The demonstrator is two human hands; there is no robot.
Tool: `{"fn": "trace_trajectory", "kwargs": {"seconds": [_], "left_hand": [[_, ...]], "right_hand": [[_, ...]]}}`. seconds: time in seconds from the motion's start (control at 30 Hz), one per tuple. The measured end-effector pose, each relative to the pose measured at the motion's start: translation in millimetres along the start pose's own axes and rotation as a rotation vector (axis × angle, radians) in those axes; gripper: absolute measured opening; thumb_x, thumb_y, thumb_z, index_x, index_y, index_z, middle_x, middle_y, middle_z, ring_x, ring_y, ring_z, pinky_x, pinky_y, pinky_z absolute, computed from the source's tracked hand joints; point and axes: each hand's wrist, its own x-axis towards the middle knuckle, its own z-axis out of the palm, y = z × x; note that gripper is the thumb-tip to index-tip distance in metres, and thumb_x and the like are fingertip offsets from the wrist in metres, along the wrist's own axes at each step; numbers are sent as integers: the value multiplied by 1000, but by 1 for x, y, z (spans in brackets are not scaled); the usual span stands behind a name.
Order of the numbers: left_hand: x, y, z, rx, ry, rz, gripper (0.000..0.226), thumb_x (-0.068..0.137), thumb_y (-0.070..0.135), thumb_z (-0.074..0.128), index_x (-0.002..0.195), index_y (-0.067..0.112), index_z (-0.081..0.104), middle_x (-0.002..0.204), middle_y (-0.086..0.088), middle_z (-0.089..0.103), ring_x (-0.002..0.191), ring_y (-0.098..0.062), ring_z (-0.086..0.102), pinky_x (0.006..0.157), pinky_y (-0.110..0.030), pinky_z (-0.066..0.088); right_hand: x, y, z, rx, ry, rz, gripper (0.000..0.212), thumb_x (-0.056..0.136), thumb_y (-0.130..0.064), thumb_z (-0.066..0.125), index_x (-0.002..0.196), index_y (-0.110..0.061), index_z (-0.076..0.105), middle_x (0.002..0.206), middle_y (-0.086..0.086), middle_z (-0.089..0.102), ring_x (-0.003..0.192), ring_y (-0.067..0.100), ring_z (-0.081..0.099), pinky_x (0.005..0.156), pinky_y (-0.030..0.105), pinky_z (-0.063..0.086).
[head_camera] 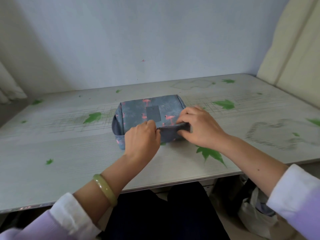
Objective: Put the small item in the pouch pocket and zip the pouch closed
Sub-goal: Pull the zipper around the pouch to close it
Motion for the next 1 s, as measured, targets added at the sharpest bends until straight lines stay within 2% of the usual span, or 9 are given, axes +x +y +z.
{"fn": "trace_trajectory", "kwargs": {"seconds": [0.1,0.23,0.37,0.53,0.63,0.77,0.9,1.0], "left_hand": [[9,-1,3,0,9,-10,21,89,26,48,77,10,54,76,-10,66,68,-34,60,55,-36,40],[16,-3,3,-1,3,-8,21,91,25,46,80,9,54,78,-10,66,68,-33,60,55,-36,40],[11,-8,0,6,-4,1,22,91,27,46,79,10,55,77,-6,66,67,-30,60,53,-35,38],[0,-14,-6,7,-31,1,22,88,30,49,79,12,60,74,-3,68,68,-27,60,54,-34,41],[-6,-18,-12,8,-21,-17,20,86,31,53,77,14,62,71,-2,68,65,-27,60,51,-31,37],[-11,-23,-17,-15,-6,-26,18,84,31,57,75,16,63,68,0,66,66,-24,60,52,-30,39],[-12,-32,-21,0,-9,-57,21,85,33,56,73,16,62,66,1,64,63,-24,59,51,-28,33],[-14,-37,-24,4,-19,-72,22,86,35,55,74,17,61,67,0,64,61,-24,57,52,-28,36]], "right_hand": [[8,-10,6,-195,37,-56,36,67,-38,78,96,-18,72,102,1,64,96,28,49,76,37,36],[25,-25,15,-235,82,-119,26,74,-37,73,89,-16,74,99,0,66,99,29,50,76,38,28],[33,-32,25,-103,11,-128,13,81,-21,69,88,-11,74,88,4,67,95,27,51,78,38,35],[27,-33,27,-19,32,-135,6,77,-13,73,79,-7,72,78,6,66,85,28,53,71,37,42],[24,-37,28,10,43,-162,6,75,-11,75,77,-6,71,76,6,66,83,29,54,68,41,47],[22,-40,29,20,53,-184,8,74,-12,76,78,-6,72,75,6,66,82,29,55,67,43,48],[22,-41,29,46,72,-192,7,74,-12,76,77,-7,72,76,5,66,82,28,55,68,43,48],[21,-42,30,48,71,-191,8,74,-12,77,78,-7,72,76,5,66,82,27,55,69,43,48]]}}
